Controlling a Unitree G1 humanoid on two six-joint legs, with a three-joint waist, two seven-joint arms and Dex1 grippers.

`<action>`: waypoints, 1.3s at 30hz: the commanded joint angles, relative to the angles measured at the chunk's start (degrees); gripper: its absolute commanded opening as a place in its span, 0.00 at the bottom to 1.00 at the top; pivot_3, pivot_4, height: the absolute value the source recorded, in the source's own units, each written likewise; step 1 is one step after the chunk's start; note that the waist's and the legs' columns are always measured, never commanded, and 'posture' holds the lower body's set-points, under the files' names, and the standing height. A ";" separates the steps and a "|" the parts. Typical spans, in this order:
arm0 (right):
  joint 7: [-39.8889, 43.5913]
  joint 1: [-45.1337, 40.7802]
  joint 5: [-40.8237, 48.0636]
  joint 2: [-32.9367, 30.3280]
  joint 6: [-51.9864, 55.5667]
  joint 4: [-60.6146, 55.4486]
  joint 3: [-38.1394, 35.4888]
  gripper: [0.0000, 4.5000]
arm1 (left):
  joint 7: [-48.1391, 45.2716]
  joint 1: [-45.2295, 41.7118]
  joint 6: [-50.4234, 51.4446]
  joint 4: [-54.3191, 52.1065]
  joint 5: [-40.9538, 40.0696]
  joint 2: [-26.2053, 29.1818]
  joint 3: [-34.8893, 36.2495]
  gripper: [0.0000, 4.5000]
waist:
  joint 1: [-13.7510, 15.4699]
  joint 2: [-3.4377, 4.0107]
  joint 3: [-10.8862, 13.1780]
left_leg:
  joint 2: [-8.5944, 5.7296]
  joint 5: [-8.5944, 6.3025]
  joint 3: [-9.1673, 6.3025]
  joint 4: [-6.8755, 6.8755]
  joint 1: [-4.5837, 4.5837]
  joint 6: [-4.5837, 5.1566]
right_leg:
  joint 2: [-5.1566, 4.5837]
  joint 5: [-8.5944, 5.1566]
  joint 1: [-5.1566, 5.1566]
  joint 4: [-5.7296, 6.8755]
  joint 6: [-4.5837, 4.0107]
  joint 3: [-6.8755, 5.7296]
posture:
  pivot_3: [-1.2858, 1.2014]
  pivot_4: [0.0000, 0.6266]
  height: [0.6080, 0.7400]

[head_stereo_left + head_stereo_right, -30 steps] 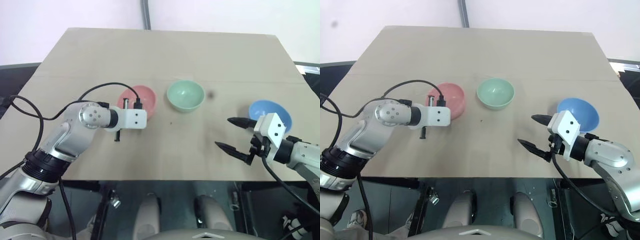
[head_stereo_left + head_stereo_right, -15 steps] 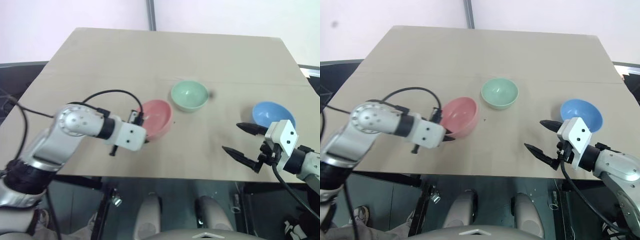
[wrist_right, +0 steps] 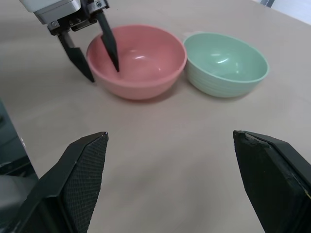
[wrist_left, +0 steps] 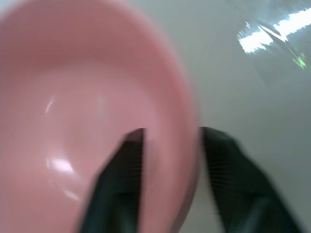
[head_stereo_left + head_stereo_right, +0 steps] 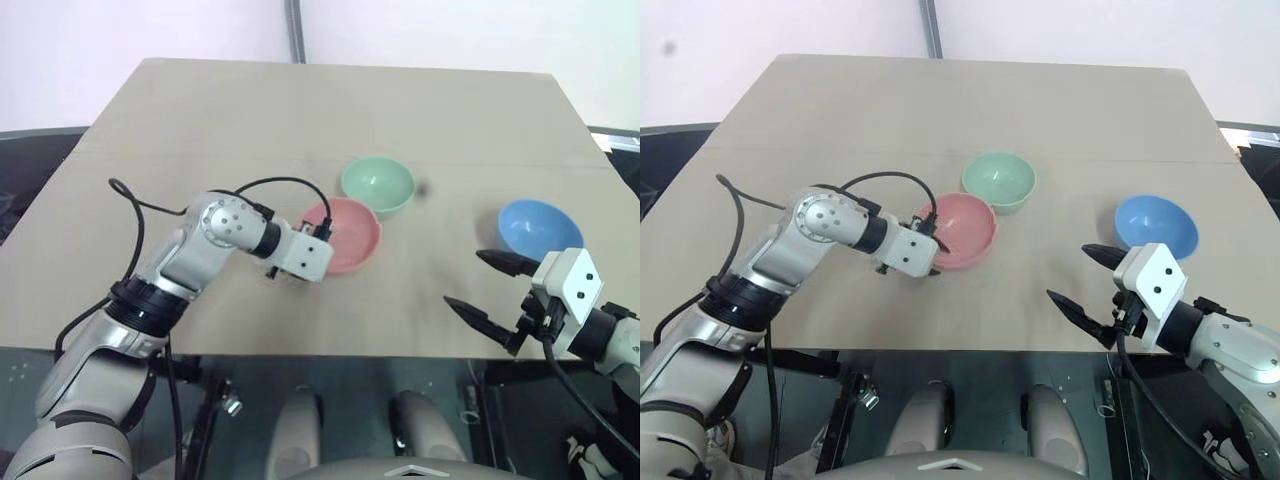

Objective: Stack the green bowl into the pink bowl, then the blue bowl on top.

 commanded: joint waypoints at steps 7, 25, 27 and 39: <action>0.22 -5.45 -1.05 -2.92 3.02 1.31 0.97 1.00 | -1.31 2.89 12.10 -10.64 -11.71 4.26 11.84 0.55 | -0.31 0.01 0.01 | 0.01 0.00 0.00 -0.02 0.01 0.00 | 0.01 0.00 -0.02 0.02 0.00 0.01 | 0.52 0.24 1.00; 13.46 -33.59 -21.80 -1.42 -20.64 32.92 24.70 1.00 | 16.45 20.92 52.34 -36.07 -42.46 3.01 41.60 0.98 | -0.76 0.03 0.05 | 0.03 -0.01 0.03 0.00 0.07 0.01 | 0.00 -0.01 -0.04 0.01 0.02 0.02 | 0.52 0.24 1.00; 15.49 -38.85 -24.96 0.75 -25.48 40.39 28.02 1.00 | 18.21 23.55 51.25 -37.59 -43.31 2.63 43.32 0.98 | -1.18 0.04 0.08 | 0.03 -0.01 0.02 -0.03 0.09 0.01 | 0.00 -0.01 -0.03 0.01 0.01 0.01 | 0.52 0.24 1.00; 21.58 -62.71 -41.61 12.66 -59.74 82.62 39.31 1.00 | 28.68 37.21 56.32 -47.04 -54.00 2.73 55.79 0.98 | -1.71 0.06 0.10 | 0.02 0.00 0.08 -0.24 0.18 0.00 | -0.04 0.00 -0.02 -0.04 0.00 0.05 | 0.52 0.24 1.00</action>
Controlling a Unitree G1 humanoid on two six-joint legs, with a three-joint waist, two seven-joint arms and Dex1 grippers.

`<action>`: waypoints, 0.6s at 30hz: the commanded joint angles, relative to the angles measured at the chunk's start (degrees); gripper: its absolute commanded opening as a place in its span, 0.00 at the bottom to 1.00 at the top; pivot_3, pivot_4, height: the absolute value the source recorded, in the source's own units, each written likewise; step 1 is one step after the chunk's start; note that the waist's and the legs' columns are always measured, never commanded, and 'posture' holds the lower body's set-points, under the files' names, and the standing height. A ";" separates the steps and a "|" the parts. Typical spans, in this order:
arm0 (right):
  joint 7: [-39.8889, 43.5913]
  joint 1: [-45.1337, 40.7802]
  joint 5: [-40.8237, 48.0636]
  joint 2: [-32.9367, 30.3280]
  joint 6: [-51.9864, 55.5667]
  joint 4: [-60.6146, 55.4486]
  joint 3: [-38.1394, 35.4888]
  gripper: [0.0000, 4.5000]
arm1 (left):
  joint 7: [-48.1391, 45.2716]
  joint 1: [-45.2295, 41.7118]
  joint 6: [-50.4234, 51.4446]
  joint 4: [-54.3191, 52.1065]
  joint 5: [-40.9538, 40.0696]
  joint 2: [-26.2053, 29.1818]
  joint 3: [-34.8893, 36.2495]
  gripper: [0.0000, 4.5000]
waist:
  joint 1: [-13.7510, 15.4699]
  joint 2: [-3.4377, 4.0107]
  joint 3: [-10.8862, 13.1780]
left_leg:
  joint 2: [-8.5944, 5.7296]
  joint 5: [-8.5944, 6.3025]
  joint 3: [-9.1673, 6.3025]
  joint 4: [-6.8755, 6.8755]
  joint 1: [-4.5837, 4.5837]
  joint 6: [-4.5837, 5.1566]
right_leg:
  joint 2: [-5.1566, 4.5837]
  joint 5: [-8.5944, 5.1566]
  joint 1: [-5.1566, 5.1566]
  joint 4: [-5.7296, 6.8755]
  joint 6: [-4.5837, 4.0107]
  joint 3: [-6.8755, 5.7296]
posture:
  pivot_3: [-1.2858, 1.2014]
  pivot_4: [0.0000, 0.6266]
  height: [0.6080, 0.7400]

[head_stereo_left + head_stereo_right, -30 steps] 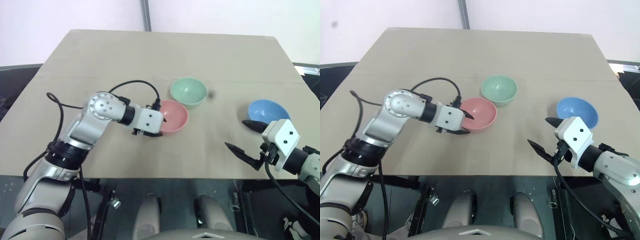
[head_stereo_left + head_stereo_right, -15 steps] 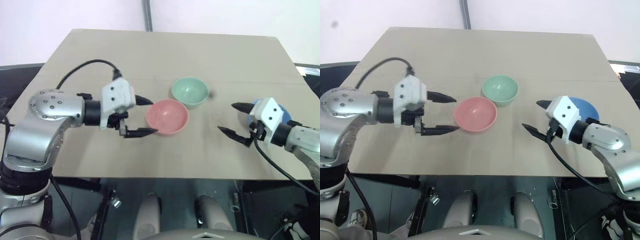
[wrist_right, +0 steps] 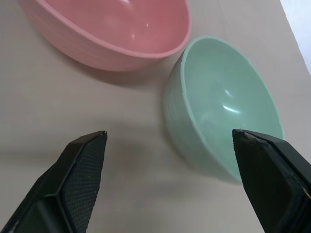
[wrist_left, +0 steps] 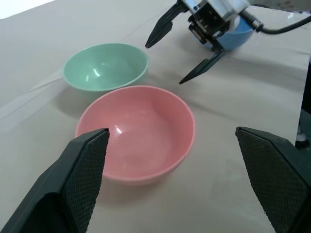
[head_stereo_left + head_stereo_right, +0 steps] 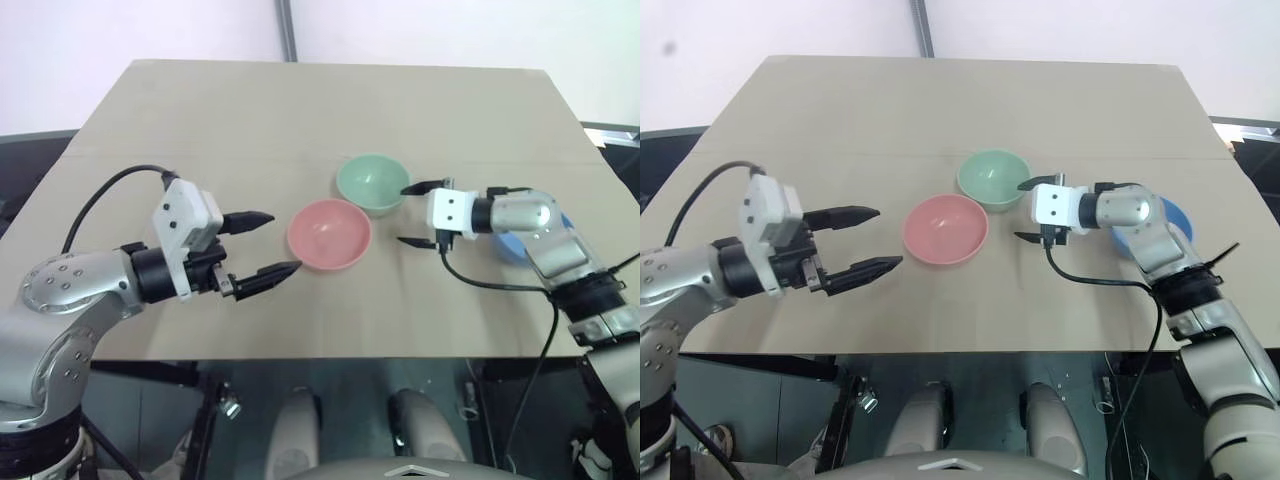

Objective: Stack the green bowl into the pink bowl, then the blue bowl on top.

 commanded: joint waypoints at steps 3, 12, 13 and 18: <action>-1.63 -6.17 -5.33 4.34 -10.63 11.27 1.36 1.00 | 2.64 4.56 -0.39 -4.37 -4.54 0.75 6.92 0.98 | -0.09 0.01 0.00 | 0.00 0.00 -0.01 -0.06 0.05 0.00 | 0.01 -0.01 -0.01 0.02 -0.02 0.00 | 0.52 0.24 1.00; -6.75 -12.53 -12.24 6.62 -16.63 23.43 1.62 0.51 | 4.30 6.06 -4.03 -3.46 -4.72 1.42 6.47 1.00 | -0.07 0.04 0.02 | 0.00 0.01 0.01 -0.11 0.08 -0.01 | 0.00 -0.01 -0.01 0.03 -0.04 0.01 | 0.52 0.24 1.00; -7.01 -12.78 -12.57 6.46 -16.98 23.90 1.51 0.40 | 4.34 6.10 -4.45 -3.25 -4.60 1.46 6.22 1.00 | -0.10 0.04 0.02 | 0.00 0.01 0.02 -0.12 0.09 -0.01 | 0.00 -0.01 -0.01 0.03 -0.04 0.01 | 0.52 0.24 1.00; -7.09 -12.55 -12.96 4.70 -18.30 22.50 0.57 0.01 | 4.67 5.76 -6.46 -2.00 -3.53 1.59 4.55 1.00 | -0.06 0.10 0.06 | -0.01 0.01 0.04 -0.18 0.10 -0.01 | 0.00 -0.02 -0.02 0.01 -0.05 0.03 | 0.52 0.24 1.00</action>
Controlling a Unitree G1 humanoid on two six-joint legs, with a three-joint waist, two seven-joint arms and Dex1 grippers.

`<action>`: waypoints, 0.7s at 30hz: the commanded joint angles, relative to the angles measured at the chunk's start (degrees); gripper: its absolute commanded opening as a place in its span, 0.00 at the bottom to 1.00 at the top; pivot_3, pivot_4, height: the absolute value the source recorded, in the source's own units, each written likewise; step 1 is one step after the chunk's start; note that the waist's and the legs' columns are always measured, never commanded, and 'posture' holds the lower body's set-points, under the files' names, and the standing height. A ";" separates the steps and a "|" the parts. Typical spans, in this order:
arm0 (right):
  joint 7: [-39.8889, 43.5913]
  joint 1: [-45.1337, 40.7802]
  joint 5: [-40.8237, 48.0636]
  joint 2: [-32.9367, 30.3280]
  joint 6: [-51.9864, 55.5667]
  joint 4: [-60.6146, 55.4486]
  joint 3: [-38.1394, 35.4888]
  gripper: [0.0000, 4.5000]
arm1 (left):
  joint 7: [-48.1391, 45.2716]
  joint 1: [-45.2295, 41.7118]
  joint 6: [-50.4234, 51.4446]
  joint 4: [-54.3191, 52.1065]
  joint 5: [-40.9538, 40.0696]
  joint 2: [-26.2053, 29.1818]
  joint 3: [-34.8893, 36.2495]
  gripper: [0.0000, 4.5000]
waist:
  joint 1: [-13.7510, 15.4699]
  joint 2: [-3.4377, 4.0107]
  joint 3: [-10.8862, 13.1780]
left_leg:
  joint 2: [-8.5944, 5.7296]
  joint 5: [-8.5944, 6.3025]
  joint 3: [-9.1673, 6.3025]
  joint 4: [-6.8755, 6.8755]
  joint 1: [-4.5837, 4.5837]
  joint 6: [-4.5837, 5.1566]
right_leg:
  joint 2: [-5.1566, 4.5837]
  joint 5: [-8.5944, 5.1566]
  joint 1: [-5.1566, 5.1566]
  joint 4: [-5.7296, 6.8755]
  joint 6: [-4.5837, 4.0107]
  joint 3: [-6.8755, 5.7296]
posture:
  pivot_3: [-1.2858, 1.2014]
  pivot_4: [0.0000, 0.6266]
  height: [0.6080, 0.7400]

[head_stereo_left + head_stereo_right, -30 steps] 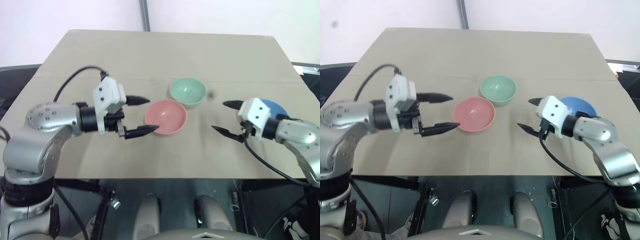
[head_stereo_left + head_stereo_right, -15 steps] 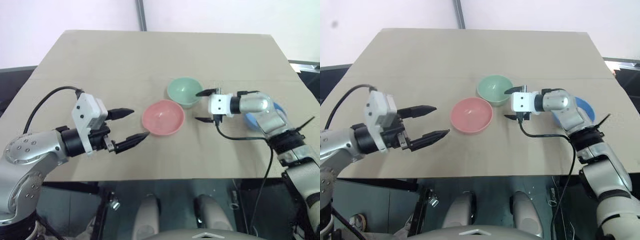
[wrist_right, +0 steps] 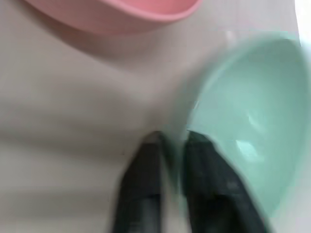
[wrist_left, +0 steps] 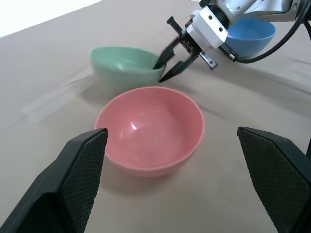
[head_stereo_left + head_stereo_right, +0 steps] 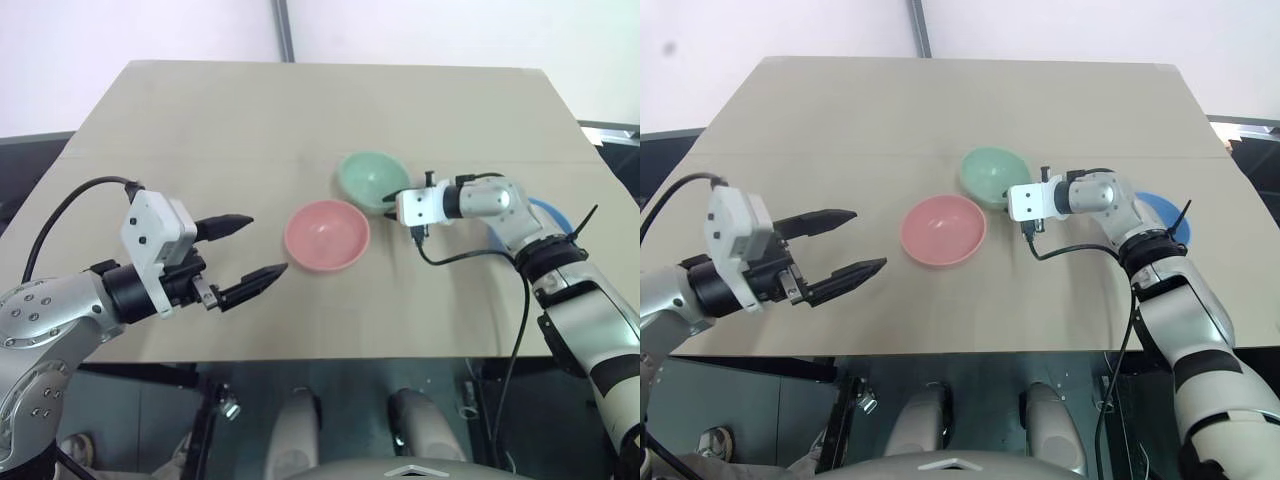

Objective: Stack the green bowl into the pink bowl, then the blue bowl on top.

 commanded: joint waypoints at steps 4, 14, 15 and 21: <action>3.28 0.67 4.29 -4.17 1.20 -9.99 -4.11 0.01 | 0.22 -0.92 -3.54 1.68 0.96 0.80 -1.35 1.00 | 0.04 0.10 0.06 | 0.00 0.00 0.00 -0.03 0.00 0.00 | 0.00 0.00 -0.01 -0.01 0.00 0.00 | 0.52 0.24 1.00; 18.71 13.31 30.85 -4.28 42.96 -58.97 -3.71 0.01 | -5.62 1.13 -12.15 13.20 7.91 3.44 -1.58 1.00 | 0.11 0.18 0.11 | 0.02 0.00 -0.01 -0.30 0.08 0.00 | 0.01 -0.10 -0.07 0.00 -0.15 -0.04 | 0.52 0.24 1.00; 17.97 13.58 30.02 -3.28 43.91 -59.14 -2.96 0.01 | -6.15 1.47 -12.97 13.98 8.58 3.65 -1.46 1.00 | 0.11 0.17 0.10 | 0.02 0.00 0.00 -0.26 0.07 0.00 | 0.01 -0.11 -0.06 0.01 -0.15 -0.04 | 0.52 0.24 1.00; 15.43 13.36 26.31 0.09 45.15 -55.16 -1.90 0.34 | -7.20 3.56 -14.97 14.86 9.72 3.70 0.09 1.00 | 0.23 0.17 0.10 | 0.02 0.00 0.00 -0.24 0.05 0.00 | 0.01 -0.11 -0.07 0.01 -0.16 -0.06 | 0.52 0.24 1.00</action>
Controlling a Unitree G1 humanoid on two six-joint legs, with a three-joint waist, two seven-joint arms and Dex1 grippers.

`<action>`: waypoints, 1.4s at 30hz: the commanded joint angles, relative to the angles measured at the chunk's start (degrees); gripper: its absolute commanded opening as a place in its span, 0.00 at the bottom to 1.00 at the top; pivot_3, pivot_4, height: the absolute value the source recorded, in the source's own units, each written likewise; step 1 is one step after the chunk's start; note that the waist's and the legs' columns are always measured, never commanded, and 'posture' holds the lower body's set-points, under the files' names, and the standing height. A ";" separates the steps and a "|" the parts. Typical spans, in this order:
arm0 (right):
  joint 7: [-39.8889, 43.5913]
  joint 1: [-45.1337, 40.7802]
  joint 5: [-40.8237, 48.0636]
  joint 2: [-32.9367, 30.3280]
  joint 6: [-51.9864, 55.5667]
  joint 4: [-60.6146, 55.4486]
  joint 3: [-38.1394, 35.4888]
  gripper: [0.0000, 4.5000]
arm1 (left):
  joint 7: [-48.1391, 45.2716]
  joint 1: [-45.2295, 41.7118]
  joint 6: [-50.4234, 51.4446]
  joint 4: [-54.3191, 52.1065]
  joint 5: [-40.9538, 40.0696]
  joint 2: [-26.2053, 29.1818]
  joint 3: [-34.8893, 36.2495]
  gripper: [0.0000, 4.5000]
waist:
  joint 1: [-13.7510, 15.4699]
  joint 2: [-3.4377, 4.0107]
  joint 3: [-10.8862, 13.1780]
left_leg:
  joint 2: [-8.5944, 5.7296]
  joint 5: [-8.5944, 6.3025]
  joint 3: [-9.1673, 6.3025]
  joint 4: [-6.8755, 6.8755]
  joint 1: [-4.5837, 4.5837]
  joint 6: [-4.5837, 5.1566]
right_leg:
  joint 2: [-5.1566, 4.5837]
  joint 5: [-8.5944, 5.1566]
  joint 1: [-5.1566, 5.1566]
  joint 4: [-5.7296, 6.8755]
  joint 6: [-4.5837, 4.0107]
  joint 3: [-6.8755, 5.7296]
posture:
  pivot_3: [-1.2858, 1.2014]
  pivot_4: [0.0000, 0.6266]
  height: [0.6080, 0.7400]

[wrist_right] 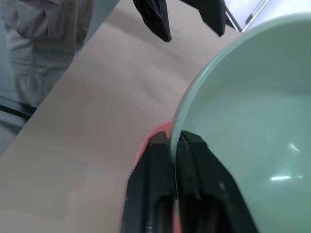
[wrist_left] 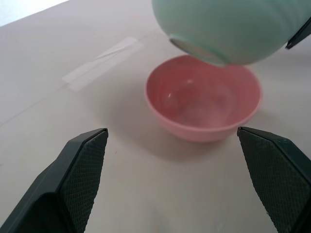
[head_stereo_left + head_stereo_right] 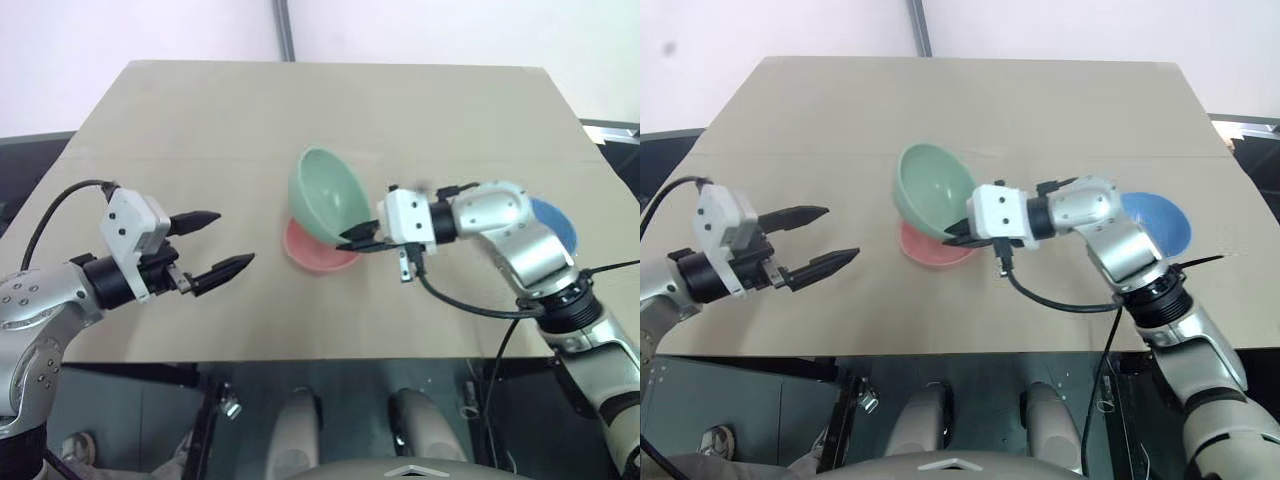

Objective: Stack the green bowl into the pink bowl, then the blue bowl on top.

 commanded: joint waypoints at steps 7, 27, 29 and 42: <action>-3.76 2.22 6.68 -3.72 10.23 -9.83 -10.57 0.75 | 0.00 1.25 -2.14 -1.76 -0.08 0.09 1.83 1.00 | 0.18 0.00 0.02 | 0.00 0.00 0.02 -0.06 -0.05 0.00 | -0.01 0.00 -0.05 -0.03 0.00 0.01 | 0.52 0.24 1.00; -27.85 26.46 4.23 -18.71 40.22 -13.64 -31.35 0.75 | -1.96 -12.24 -2.22 1.58 -1.33 -0.41 -10.00 1.00 | -0.03 -0.10 -0.04 | -0.01 -0.01 0.16 -0.06 -0.06 0.00 | 0.00 -0.01 -0.12 -0.05 0.02 0.18 | 0.52 0.24 1.00; -28.63 26.32 3.97 -18.65 41.04 -12.40 -30.61 0.75 | -2.04 -12.04 -2.33 1.57 -1.19 -0.33 -9.90 1.00 | -0.05 -0.09 -0.04 | -0.01 -0.01 0.16 -0.07 -0.06 0.01 | 0.00 -0.01 -0.12 -0.06 0.02 0.18 | 0.52 0.24 1.00; -21.48 22.91 9.65 -17.10 31.82 -19.72 -27.09 0.01 | -1.54 -9.58 -2.69 1.97 -0.96 -0.93 -7.54 1.00 | -0.27 -0.07 -0.02 | 0.00 -0.01 0.16 -0.10 -0.06 0.01 | 0.01 -0.02 -0.17 -0.03 0.03 0.19 | 0.52 0.24 1.00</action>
